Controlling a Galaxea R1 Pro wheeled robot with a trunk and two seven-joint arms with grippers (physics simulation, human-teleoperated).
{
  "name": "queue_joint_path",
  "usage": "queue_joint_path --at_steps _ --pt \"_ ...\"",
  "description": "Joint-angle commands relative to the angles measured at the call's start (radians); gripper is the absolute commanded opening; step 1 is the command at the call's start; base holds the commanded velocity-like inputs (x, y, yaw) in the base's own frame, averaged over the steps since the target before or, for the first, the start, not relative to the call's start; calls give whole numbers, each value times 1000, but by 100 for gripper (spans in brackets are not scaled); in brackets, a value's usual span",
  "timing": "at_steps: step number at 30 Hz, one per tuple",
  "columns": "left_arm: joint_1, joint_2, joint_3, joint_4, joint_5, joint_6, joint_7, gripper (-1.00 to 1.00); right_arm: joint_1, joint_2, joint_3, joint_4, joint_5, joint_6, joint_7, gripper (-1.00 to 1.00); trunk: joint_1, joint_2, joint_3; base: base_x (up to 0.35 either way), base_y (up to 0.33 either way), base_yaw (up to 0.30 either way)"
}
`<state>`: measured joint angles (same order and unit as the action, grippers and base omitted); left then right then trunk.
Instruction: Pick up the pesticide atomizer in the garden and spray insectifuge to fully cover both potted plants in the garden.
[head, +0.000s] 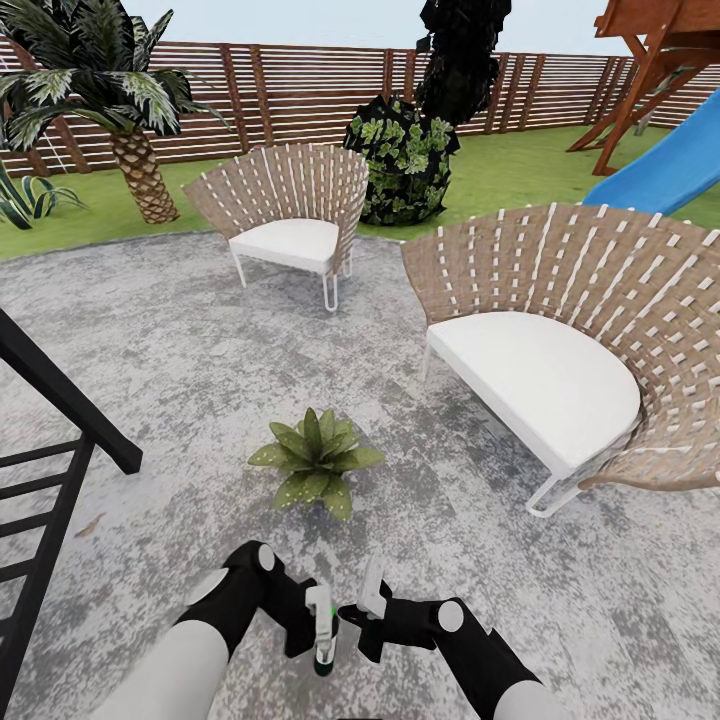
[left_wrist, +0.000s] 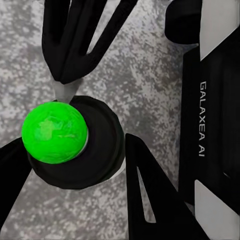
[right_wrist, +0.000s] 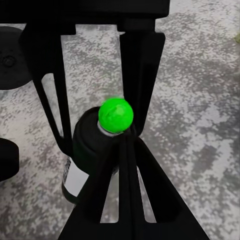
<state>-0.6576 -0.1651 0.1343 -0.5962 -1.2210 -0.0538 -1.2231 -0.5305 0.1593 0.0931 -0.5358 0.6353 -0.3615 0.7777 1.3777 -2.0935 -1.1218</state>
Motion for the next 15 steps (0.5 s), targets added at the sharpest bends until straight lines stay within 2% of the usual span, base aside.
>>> queue_joint_path --at_steps 1,8,15 --pt "-1 -4 8 -1 -9 -5 -4 -100 0 0 -1 -1 9 -5 0 -100 0 0 -1 0 0 0" --pt "-1 -5 8 -2 -8 -4 -6 -100 0 0 -1 -2 9 -5 0 -100 0 0 -1 0 0 0" --pt "-1 11 12 -2 -9 -6 -4 -100 0 0 -1 -1 9 -5 0 -100 0 0 -1 0 0 0"
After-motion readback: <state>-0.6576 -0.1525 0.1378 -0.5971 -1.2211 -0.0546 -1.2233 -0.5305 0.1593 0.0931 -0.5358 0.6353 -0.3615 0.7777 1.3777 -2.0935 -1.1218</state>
